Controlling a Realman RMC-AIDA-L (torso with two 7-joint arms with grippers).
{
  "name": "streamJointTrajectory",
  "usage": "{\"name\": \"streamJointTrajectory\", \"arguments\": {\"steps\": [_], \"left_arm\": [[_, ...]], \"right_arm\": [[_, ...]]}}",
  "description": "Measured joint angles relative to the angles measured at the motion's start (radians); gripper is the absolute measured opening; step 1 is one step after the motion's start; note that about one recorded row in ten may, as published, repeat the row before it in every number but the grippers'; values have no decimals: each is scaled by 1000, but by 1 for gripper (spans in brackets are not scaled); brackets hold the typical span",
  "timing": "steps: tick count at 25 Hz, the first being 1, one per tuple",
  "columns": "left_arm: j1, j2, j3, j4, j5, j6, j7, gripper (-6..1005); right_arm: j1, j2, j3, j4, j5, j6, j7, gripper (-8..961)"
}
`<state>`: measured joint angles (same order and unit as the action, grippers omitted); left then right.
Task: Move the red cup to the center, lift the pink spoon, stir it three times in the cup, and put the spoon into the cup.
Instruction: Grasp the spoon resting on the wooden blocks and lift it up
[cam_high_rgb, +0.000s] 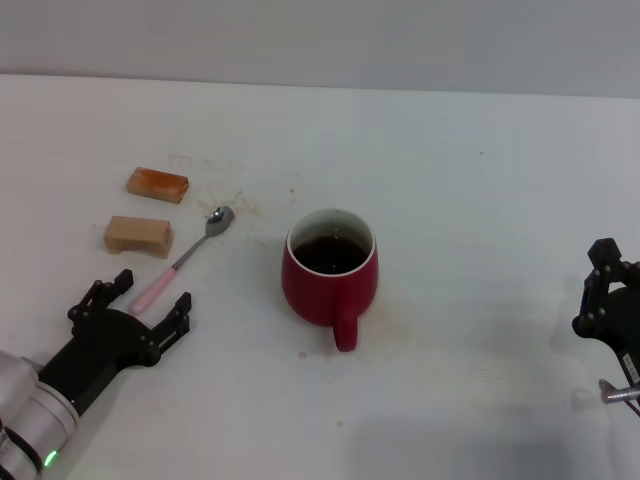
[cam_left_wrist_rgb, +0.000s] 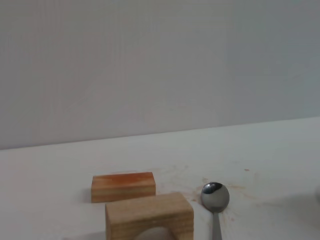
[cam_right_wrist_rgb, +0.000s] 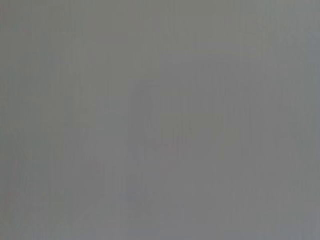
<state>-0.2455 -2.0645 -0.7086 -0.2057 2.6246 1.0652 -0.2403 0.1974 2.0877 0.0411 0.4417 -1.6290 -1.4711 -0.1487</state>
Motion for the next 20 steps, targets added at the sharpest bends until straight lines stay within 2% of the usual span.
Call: {"name": "streamJointTrajectory", "arguments": {"steps": [13, 20], "left_arm": [[-1, -1, 11, -3, 0, -1, 1, 846], [-2, 0, 12, -11, 0, -6, 3, 677]], "right_arm": [[-1, 0, -1, 0, 0, -1, 0, 0], [-2, -1, -3, -1, -1, 0, 0, 0]]}}
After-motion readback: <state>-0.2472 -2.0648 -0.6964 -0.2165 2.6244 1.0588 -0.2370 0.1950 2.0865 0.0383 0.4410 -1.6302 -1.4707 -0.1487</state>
